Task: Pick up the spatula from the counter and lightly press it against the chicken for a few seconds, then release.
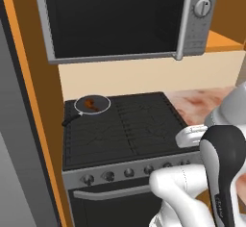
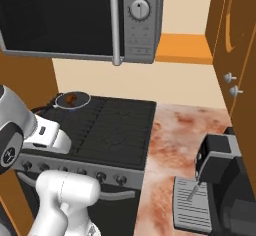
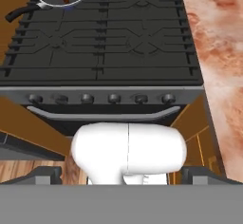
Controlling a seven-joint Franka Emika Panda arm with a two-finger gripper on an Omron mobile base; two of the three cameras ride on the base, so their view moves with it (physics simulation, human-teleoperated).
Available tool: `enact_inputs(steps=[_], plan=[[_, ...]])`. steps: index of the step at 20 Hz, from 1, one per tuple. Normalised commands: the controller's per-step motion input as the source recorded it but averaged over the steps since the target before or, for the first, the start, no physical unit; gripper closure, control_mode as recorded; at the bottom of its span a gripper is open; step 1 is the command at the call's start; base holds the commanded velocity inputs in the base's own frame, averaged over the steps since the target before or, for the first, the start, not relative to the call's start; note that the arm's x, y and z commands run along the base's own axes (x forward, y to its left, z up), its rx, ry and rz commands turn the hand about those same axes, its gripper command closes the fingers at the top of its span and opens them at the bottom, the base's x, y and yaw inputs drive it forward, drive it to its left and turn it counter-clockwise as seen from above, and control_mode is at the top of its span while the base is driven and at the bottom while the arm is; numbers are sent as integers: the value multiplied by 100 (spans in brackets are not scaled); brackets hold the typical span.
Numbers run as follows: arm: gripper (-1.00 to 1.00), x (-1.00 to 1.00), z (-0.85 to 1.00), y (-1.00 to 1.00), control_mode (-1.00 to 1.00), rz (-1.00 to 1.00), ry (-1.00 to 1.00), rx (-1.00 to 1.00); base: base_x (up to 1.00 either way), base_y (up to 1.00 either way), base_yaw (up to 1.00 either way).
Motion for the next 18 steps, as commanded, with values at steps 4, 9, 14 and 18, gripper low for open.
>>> enact_inputs(steps=[4,9,14,18], plan=[[-100,0,0,0,100,0,0,0,-30,-1,-11],[-100,0,0,0,100,0,0,0,-25,-5,-23],[-100,0,0,0,100,0,0,0,-23,-9,-28],[-100,0,0,0,100,0,0,0,-33,-17,-28]])
